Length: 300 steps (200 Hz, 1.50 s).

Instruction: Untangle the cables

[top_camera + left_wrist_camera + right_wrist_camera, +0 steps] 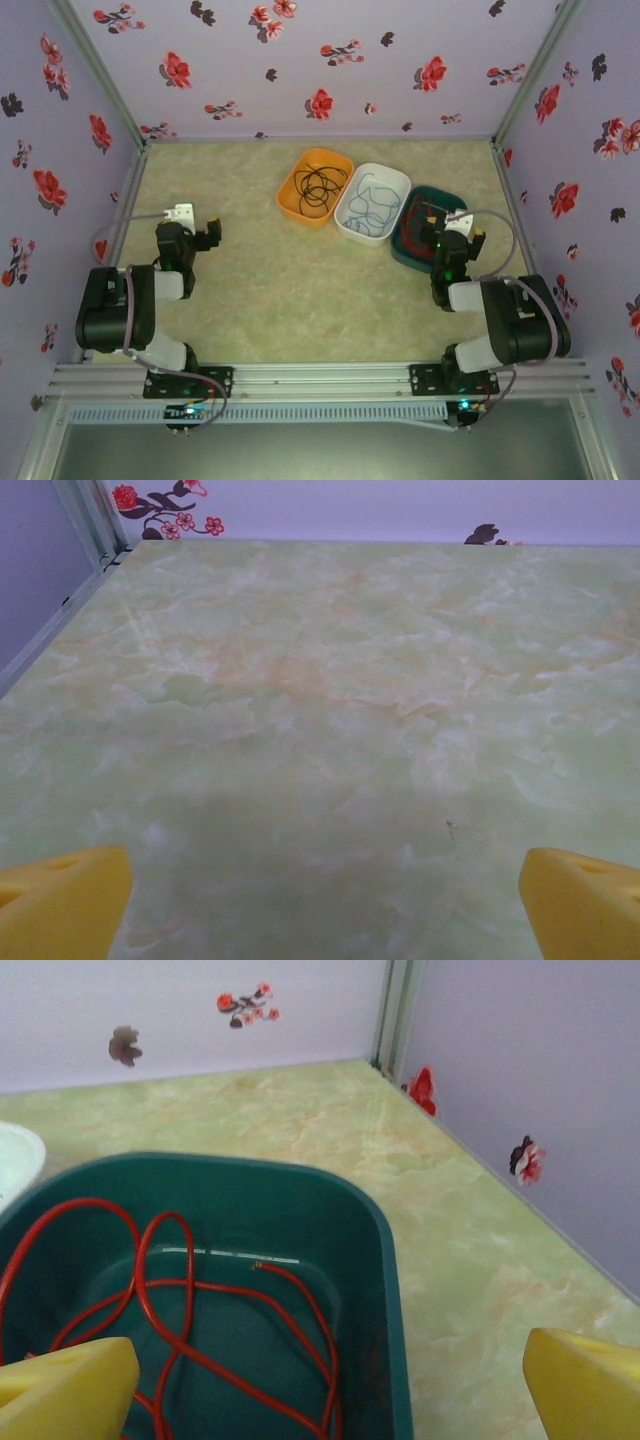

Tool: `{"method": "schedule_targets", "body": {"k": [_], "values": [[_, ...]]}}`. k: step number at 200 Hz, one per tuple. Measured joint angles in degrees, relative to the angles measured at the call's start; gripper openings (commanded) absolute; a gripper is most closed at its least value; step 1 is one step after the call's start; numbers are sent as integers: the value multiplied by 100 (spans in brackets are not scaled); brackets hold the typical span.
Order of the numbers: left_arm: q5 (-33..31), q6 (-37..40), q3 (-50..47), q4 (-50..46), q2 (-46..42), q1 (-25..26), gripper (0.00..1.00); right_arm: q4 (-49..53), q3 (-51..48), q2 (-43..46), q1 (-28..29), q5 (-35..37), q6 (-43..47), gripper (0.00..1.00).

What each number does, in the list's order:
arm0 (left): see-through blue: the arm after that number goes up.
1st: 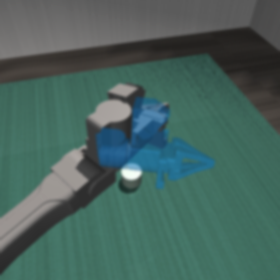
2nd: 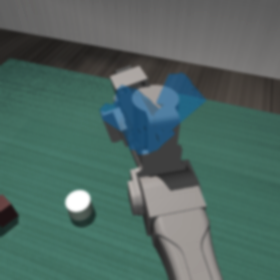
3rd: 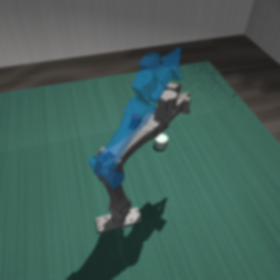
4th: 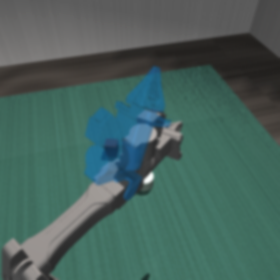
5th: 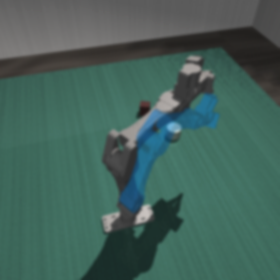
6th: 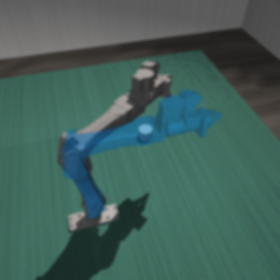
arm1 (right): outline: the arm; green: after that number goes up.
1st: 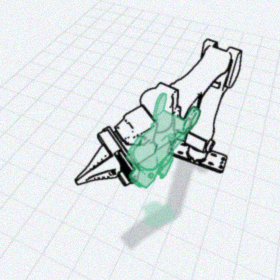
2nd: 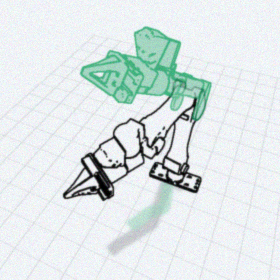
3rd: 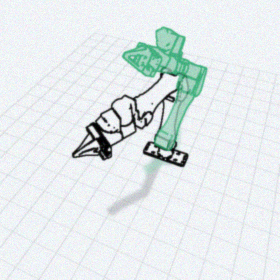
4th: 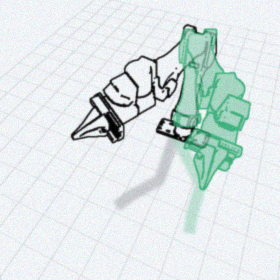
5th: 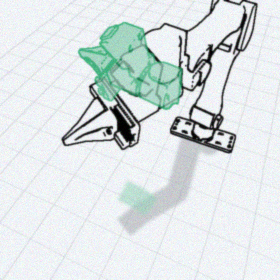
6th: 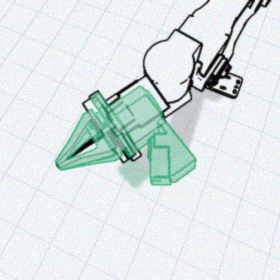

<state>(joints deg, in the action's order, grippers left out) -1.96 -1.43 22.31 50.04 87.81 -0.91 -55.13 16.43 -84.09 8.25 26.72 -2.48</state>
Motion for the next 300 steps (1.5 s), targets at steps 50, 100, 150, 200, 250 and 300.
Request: {"method": "schedule_targets", "body": {"k": [50, 100, 150, 200, 250, 300], "values": [[-31, 0, 0, 0, 0, 0, 100, -553, -50, -507, -367, -310, -111, 99], [-42, 0, 0, -2, 0, 0, 100, 50, 415, -518, -584, -654, -271, 99], [-42, 0, 0, -4, 0, 0, 100, 455, 551, -518, -769, -1700, -258, 99], [-42, 15, 0, -4, 0, 0, 100, 455, 551, -518, -789, -2079, -238, 99], [-42, 17, 0, -4, 0, 26, 100, 459, 551, -518, -789, -2031, -243, 99], [-42, 17, 0, -4, 0, 26, 100, 459, 551, -518, -789, -2028, -243, 99]]}}
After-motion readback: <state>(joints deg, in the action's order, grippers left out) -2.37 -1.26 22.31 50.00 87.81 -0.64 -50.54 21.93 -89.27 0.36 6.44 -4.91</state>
